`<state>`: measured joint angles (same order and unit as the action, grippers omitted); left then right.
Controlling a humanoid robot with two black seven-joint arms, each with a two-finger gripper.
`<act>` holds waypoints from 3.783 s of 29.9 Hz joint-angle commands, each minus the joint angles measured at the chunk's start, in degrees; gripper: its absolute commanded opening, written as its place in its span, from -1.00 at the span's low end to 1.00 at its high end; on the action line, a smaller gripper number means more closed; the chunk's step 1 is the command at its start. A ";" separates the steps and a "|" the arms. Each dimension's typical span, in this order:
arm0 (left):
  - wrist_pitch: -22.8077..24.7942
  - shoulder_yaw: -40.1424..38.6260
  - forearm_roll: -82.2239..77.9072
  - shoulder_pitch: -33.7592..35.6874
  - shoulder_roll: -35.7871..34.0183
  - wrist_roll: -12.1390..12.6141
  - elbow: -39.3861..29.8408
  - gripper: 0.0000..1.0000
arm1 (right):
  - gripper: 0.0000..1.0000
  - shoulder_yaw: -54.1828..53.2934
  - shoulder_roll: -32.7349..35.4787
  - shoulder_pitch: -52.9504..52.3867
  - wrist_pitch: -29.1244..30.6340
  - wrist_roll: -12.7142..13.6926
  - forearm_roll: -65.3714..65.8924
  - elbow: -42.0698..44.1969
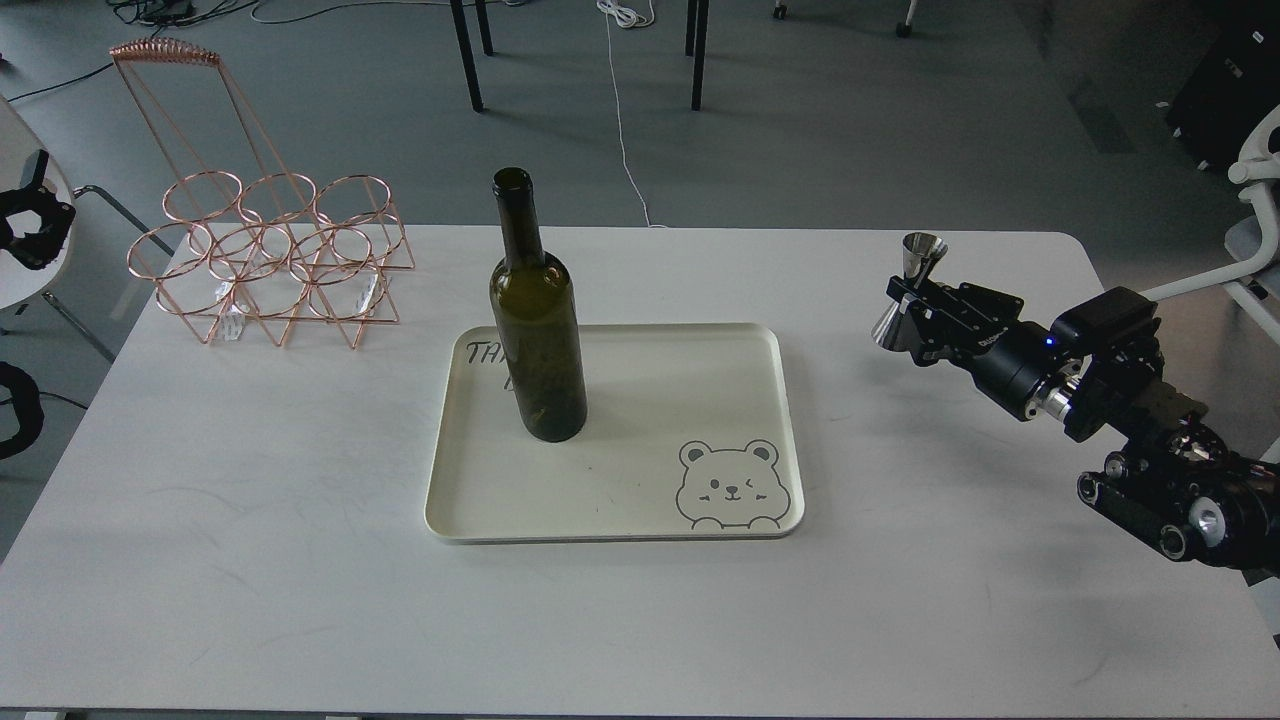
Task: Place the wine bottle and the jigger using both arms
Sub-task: 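Lift the jigger with the right gripper and carry it off the tray, then lower the jigger onto the table beside the tray with the right gripper, then open the right gripper and withdraw it from the jigger, then reach the left gripper to the green wine bottle neck and grasp it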
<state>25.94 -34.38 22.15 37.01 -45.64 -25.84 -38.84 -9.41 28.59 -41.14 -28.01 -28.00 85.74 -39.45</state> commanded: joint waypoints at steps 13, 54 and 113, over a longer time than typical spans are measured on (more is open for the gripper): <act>-0.02 0.10 -0.09 0.00 -0.15 0.00 -0.45 0.97 | -0.64 0.00 0.15 4.67 0.01 0.00 -1.19 2.80; 2.06 1.15 -6.23 -1.06 -10.77 0.70 -7.81 0.97 | 0.54 -0.17 31.62 -1.03 0.01 0.00 -23.06 -36.93; -22.87 1.33 -130.87 4.74 -0.33 5.54 -47.03 0.86 | 0.97 -20.56 6.83 -8.34 56.01 2.42 -116.06 7.46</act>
<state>3.08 -32.64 -109.59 41.73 -47.15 -20.55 -86.01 -30.18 35.04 -49.59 28.00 -25.56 -30.35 -32.13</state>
